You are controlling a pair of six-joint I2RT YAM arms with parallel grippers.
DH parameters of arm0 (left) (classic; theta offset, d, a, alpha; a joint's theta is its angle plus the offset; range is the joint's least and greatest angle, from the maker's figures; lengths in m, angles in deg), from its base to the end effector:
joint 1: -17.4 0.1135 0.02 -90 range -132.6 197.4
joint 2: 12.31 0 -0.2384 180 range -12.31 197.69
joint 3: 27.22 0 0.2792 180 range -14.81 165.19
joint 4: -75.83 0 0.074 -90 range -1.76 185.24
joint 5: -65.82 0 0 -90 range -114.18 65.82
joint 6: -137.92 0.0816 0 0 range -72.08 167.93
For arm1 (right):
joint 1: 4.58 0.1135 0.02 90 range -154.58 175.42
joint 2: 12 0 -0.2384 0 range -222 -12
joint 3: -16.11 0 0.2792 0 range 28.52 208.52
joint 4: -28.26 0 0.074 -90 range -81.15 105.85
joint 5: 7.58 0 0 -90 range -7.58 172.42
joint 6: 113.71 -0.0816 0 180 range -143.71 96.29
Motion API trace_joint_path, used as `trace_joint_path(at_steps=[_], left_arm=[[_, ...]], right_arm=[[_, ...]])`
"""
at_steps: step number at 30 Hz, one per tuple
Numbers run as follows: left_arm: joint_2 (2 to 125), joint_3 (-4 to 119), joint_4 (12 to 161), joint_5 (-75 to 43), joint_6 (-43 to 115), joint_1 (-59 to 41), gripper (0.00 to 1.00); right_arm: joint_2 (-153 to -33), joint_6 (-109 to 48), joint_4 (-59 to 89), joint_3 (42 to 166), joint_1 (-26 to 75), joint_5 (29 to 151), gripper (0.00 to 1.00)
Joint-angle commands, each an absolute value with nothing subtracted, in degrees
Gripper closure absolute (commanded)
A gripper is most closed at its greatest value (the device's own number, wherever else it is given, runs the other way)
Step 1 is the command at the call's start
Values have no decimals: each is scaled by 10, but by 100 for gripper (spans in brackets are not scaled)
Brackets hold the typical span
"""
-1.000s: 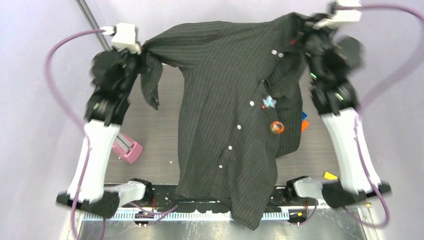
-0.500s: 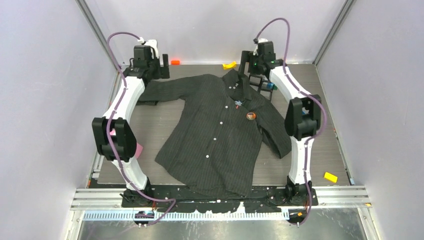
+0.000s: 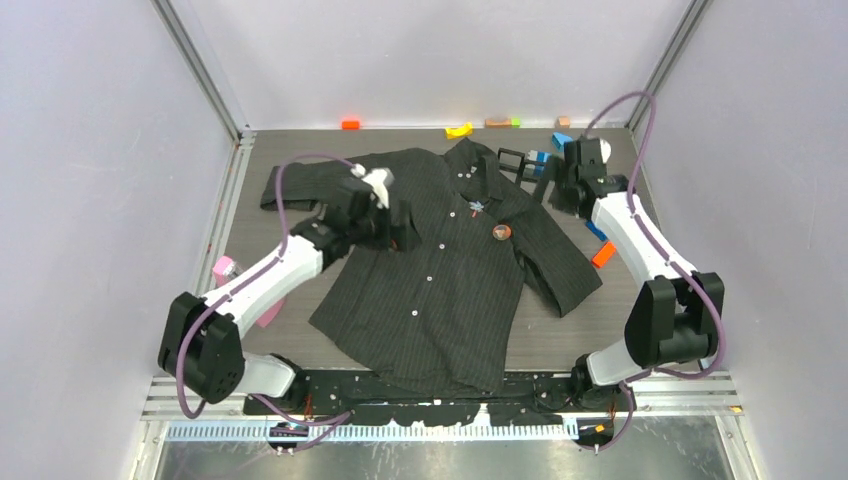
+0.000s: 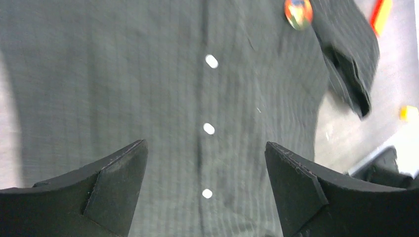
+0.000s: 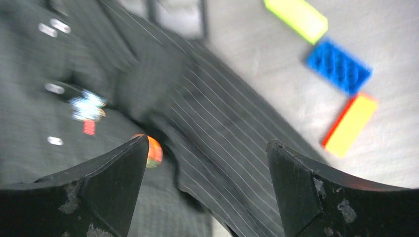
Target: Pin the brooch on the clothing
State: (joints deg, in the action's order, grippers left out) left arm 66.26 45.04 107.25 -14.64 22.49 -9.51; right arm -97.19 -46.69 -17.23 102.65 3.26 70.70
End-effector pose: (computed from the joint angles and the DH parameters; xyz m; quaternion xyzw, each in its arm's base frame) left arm 0.3260 -0.1806 0.2220 0.0482 0.8941 -0.2606 0.3610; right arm 0.3882 0.0367 0.2505 0.1601 0.9029 0.0123 0.3986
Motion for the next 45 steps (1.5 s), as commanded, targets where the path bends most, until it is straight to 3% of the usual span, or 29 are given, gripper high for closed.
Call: trace_joint_path(at_steps=[1, 9, 16, 30, 37, 45], left_arm=[[635, 384, 965, -141, 130, -181, 9], [658, 234, 843, -153, 24, -224, 8], [606, 130, 878, -211, 19, -224, 7], [297, -26, 1112, -289, -49, -224, 4], [247, 26, 1169, -302, -17, -223, 0], [426, 221, 1169, -249, 112, -200, 0]], right_arm=[[-958, -533, -191, 924, 16, 700, 7], [-991, -598, -115, 825, -16, 758, 12], [-1048, -624, -89, 813, -69, 792, 13], [-1119, -613, -79, 842, -139, 802, 13], [-1109, -576, -95, 879, -141, 790, 10], [-1030, -528, -150, 923, -141, 787, 5]])
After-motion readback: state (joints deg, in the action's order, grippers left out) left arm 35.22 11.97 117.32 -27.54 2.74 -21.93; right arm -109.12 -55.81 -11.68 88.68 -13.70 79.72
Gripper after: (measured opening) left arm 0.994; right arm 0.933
